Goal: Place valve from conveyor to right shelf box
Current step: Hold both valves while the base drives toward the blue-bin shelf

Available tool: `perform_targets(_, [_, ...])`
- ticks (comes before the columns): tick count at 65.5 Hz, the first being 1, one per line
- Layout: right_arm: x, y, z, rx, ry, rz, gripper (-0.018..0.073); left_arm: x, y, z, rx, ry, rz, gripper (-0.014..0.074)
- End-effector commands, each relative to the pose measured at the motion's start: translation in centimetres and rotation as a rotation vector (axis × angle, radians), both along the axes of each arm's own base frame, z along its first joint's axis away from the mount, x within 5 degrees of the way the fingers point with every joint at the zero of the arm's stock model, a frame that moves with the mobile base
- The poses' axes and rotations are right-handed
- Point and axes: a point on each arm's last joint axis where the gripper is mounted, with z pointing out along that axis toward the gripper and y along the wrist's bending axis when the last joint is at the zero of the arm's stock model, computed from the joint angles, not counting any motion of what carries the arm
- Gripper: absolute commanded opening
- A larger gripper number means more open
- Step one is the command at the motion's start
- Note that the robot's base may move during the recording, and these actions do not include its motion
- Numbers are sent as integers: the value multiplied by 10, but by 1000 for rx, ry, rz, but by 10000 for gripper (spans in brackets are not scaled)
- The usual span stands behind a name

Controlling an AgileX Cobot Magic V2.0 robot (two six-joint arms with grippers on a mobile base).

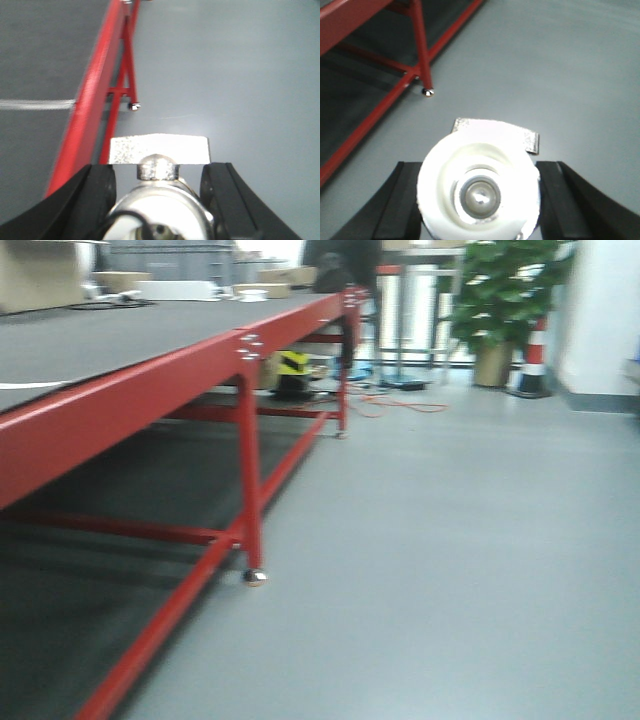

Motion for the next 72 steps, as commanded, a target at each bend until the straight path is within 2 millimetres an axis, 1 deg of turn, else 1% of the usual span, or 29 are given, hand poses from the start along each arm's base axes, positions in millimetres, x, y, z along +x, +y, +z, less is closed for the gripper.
perform_targets(1, [-3, -2, 15, 10, -103, -8, -153, -2, -2, 8, -15, -60, -4, -111])
perform_targets(72, [-3, -2, 16, 11, -106, -9, -153, -2, -2, 8, -15, -60, -4, -111])
